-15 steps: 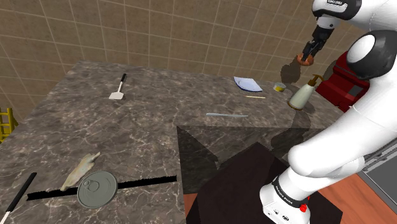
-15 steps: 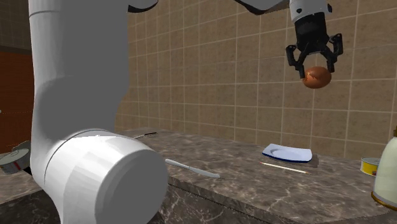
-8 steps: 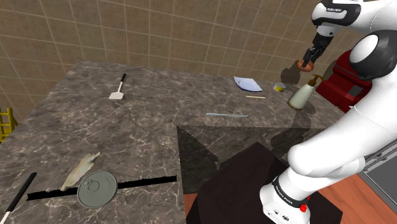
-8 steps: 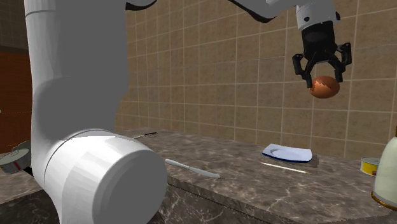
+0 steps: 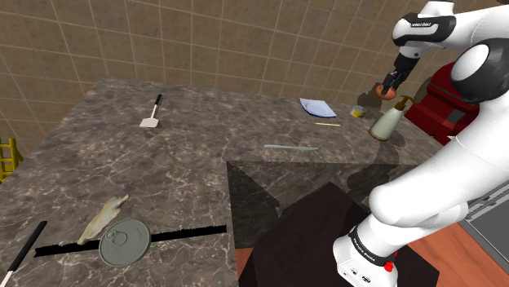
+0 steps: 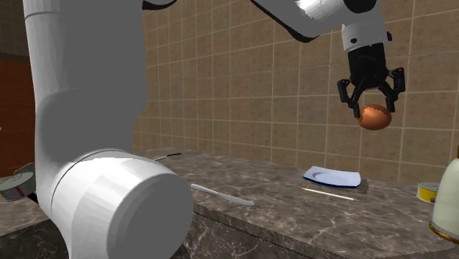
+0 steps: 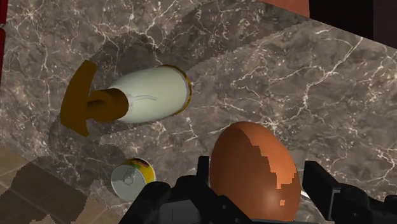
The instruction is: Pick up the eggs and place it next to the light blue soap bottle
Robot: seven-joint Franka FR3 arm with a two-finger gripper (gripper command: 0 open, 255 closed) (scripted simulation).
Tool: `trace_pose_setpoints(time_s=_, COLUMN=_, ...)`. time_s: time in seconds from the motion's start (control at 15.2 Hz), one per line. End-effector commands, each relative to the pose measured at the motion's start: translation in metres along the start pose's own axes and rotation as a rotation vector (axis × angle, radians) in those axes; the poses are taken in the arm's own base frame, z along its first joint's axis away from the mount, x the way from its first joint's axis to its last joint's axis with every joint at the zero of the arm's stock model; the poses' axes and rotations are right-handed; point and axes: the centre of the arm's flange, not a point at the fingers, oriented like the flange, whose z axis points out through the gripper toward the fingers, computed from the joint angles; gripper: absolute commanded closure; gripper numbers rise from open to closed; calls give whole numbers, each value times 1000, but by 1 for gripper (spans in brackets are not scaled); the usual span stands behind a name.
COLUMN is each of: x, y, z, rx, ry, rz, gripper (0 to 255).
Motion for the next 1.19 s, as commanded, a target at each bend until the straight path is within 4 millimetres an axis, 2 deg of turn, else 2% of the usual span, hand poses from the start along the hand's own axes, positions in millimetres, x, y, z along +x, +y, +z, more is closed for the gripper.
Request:
trace_pose_setpoints(time_s=0.0, x=0, y=-2, z=10, rx=0, ry=1, rz=0, gripper=255)
trace_pose_setpoints(time_s=1.12, x=-1, y=-19, z=98, rx=0, ry=1, rz=0, gripper=255)
